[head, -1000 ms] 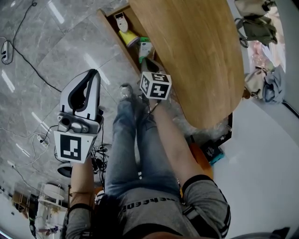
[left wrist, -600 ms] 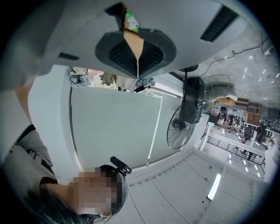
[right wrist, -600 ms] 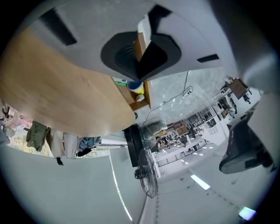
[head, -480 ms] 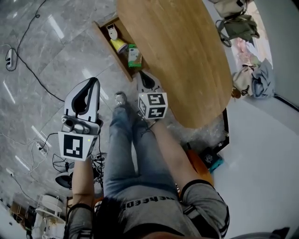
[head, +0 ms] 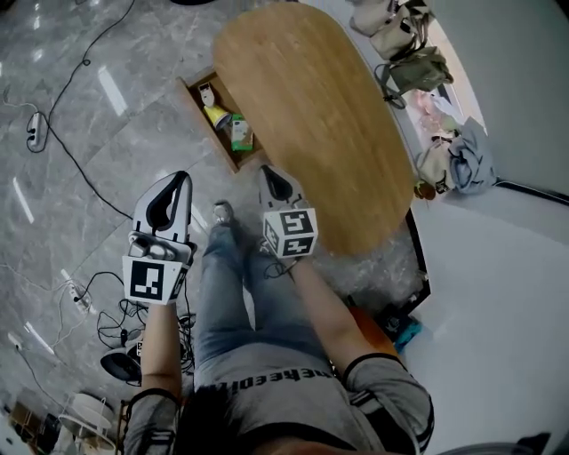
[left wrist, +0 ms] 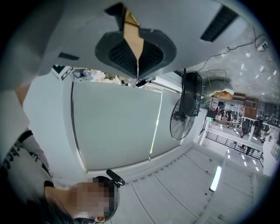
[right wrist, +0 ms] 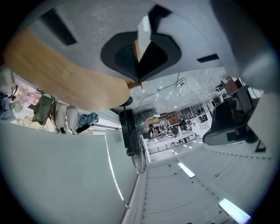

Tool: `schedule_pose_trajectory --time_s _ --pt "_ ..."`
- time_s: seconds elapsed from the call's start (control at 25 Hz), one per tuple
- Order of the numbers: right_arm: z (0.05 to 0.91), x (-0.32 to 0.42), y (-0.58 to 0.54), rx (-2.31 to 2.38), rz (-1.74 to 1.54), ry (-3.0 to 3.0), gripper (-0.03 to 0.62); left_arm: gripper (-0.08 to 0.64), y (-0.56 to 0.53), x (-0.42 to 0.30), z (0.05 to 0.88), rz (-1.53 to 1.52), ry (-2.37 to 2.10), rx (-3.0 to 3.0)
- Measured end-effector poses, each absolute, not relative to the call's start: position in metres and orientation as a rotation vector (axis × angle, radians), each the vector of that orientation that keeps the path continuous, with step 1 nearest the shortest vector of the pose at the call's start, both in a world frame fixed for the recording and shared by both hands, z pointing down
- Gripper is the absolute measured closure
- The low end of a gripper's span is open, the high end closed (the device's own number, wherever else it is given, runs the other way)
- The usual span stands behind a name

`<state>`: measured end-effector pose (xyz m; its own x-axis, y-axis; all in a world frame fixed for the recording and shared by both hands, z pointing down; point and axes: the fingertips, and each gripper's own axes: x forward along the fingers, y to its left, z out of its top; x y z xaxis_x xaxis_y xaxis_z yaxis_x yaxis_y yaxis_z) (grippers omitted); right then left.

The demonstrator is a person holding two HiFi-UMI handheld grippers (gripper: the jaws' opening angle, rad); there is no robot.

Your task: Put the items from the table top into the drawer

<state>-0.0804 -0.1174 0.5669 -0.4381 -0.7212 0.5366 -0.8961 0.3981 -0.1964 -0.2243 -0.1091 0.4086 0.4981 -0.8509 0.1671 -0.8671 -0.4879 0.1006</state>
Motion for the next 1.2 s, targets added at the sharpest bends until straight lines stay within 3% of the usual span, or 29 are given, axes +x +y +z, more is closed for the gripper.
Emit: schedule_pose_trajectory --time_s 0.72,1.2 --pt "0.399 -0.059 -0.064 1.352 0.448 -2.484 0.589 0.548 -0.053 -0.204 0.273 -0.004 -1.659 2.587" --pt "0.316 -0.036 -0.038 1.437 0.345 -2.587 0.589 0.548 -0.016 -0.185 0.224 -0.042 -1.676 2.636"
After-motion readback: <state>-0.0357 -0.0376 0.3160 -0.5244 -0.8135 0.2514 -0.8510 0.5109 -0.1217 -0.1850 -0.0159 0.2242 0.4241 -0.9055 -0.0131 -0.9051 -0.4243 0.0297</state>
